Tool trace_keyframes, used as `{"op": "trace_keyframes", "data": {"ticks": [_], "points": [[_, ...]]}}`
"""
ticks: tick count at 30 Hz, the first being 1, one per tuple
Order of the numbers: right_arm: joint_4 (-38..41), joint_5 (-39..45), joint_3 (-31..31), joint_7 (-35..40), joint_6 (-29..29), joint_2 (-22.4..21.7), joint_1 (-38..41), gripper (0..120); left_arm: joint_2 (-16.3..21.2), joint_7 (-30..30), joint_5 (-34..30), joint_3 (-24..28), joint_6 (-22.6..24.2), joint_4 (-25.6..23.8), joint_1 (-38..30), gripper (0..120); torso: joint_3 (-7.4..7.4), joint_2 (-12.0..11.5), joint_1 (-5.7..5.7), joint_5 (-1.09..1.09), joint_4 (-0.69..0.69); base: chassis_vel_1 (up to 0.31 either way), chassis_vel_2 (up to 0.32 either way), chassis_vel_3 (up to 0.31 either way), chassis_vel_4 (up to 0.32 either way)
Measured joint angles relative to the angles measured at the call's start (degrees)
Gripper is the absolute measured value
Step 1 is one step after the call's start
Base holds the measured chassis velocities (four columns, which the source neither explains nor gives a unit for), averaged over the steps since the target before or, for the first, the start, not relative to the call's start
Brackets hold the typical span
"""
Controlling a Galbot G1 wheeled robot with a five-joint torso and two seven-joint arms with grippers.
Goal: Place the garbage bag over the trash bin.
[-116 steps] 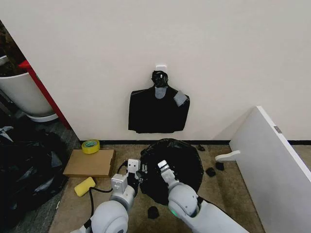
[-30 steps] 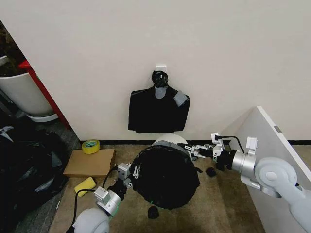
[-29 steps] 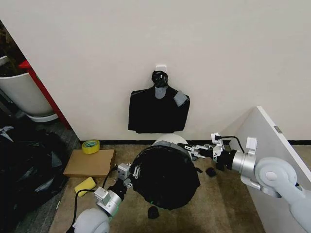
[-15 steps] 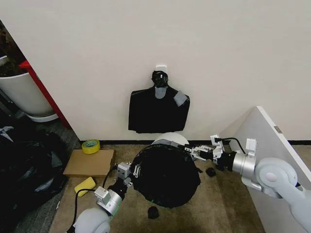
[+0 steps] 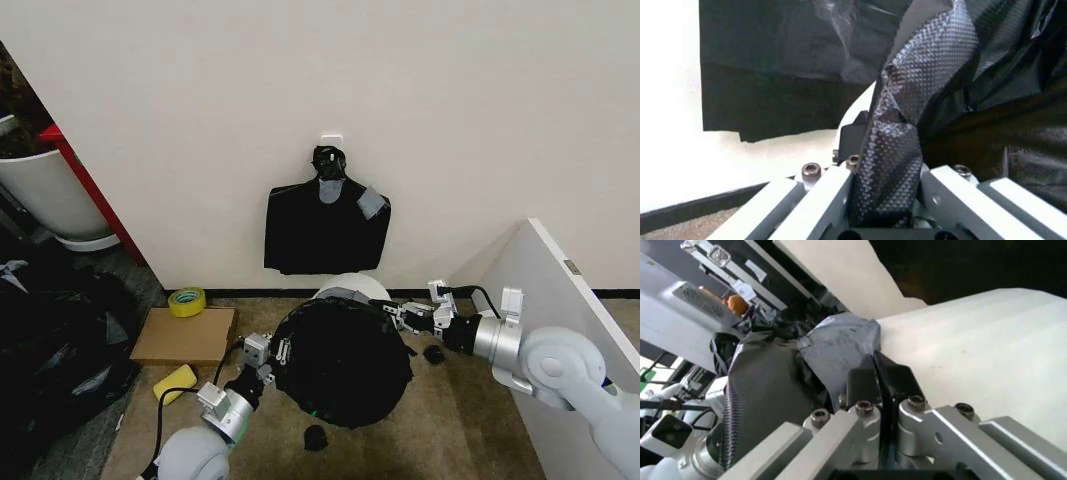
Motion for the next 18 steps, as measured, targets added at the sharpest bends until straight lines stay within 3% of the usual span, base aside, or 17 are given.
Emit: {"op": "trace_keyframes", "data": {"ticks": [18], "points": [[-2.83,-6.65,-2.73,0.92,5.28,1.96,1.74,0,0.11,0.25,-0.69,1.21,0.18,0.04,-1.0,0,0.0,0.0,0.0,0.0,0.0,0.0,0.0,0.0,0.0]]}}
